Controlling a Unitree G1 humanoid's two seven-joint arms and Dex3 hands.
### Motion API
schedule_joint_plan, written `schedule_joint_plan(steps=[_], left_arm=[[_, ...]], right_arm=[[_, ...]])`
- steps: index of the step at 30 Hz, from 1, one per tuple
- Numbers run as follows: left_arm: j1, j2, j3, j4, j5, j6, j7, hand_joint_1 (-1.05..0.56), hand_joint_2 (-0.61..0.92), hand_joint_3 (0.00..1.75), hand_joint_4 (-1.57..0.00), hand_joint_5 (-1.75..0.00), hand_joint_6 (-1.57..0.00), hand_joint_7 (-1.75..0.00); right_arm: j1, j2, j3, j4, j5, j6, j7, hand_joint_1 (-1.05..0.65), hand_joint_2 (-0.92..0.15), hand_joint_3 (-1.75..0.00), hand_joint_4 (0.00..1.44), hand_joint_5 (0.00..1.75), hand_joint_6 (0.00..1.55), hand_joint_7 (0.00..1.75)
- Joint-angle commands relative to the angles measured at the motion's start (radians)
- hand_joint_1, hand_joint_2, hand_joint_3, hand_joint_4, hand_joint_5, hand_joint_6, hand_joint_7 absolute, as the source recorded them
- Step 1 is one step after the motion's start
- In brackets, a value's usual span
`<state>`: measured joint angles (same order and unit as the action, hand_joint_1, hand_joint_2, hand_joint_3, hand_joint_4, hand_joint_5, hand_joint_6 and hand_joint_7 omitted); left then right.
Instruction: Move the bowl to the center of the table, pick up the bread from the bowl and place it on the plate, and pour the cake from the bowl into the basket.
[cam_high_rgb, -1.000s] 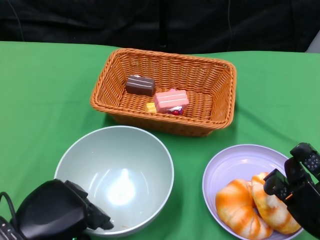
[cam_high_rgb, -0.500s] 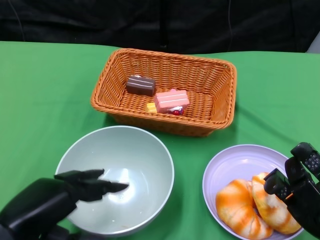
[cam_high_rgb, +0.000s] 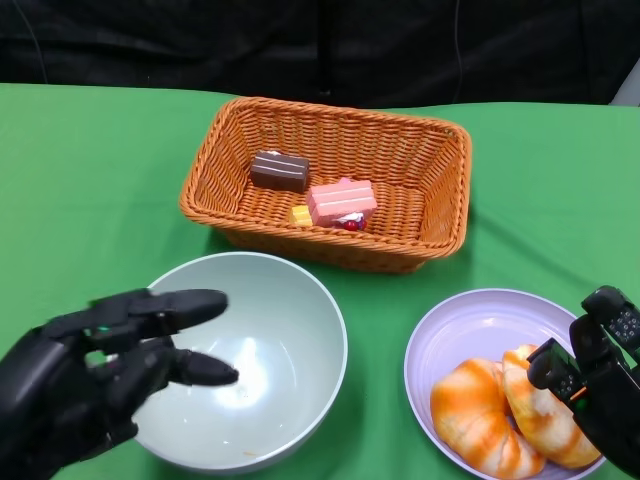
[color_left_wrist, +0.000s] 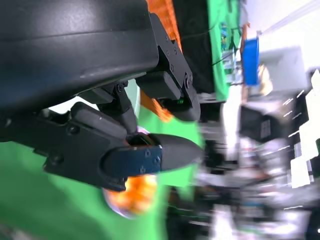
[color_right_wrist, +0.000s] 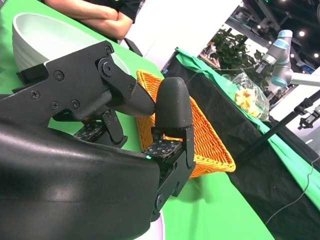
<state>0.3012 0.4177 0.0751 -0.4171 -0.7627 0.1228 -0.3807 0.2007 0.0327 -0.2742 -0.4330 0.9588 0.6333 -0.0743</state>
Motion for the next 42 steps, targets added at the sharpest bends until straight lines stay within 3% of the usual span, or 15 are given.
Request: schedule_joint_plan(steps=[1,4,7,11,20,25,33,42], left_arm=[[0.006,-0.025,0.074,-0.018,-0.226,0.143,0.010,-0.20,0.66,1.13,-0.74,-1.68,-0.76,-1.26],[-0.005,-0.038,0.124,0.013,-0.427,0.273,0.008,-0.17,0.55,1.48,-0.88,-1.74,-0.77,-1.65],[-0.013,-0.034,0.159,0.042,-0.520,0.355,-0.003,-0.19,0.52,1.57,-0.90,-1.75,-0.74,-1.74],[-0.025,-0.035,0.191,0.071,-0.547,0.410,-0.004,-0.20,0.50,1.59,-0.90,-1.75,-0.74,-1.75],[-0.091,-0.034,0.230,0.227,-0.518,0.492,-0.125,-0.26,0.52,1.45,-0.86,-1.75,-0.68,-1.75],[-0.121,-0.046,0.243,0.273,-0.519,0.530,-0.129,-0.26,0.49,1.44,-0.87,-1.75,-0.69,-1.75],[-0.143,-0.053,0.265,0.289,-0.488,0.555,-0.148,-0.27,0.48,1.49,-0.87,-1.75,-0.69,-1.75],[-0.139,-0.034,0.257,0.263,-0.380,0.546,-0.229,-0.23,0.47,1.50,-0.87,-1.75,-0.67,-1.75]], right_arm=[[-0.001,-0.018,-0.009,-0.002,0.007,-0.002,0.002,-0.18,-0.71,-1.02,0.84,1.75,0.59,1.75],[0.003,-0.020,-0.008,-0.004,0.003,-0.006,0.008,-0.18,-0.71,-1.02,0.84,1.75,0.59,1.75],[0.004,-0.020,-0.008,-0.005,0.002,-0.008,0.012,-0.18,-0.71,-1.02,0.84,1.75,0.58,1.75],[0.006,-0.020,-0.009,-0.004,0.004,-0.008,0.013,-0.18,-0.70,-1.02,0.83,1.75,0.58,1.75],[0.011,-0.025,-0.015,0.001,0.011,-0.009,0.032,-0.18,-0.75,-0.94,0.83,1.75,0.58,1.72],[0.005,-0.038,-0.024,0.022,0.040,-0.019,0.107,-0.19,-0.73,-0.93,0.85,1.75,0.61,1.75],[-0.002,-0.050,-0.013,0.053,0.048,-0.027,0.183,-0.19,-0.68,-1.02,0.87,1.75,0.64,1.75],[0.015,-0.057,0.001,0.026,0.028,-0.027,0.192,-0.19,-0.70,-0.90,0.86,1.75,0.63,1.75]])
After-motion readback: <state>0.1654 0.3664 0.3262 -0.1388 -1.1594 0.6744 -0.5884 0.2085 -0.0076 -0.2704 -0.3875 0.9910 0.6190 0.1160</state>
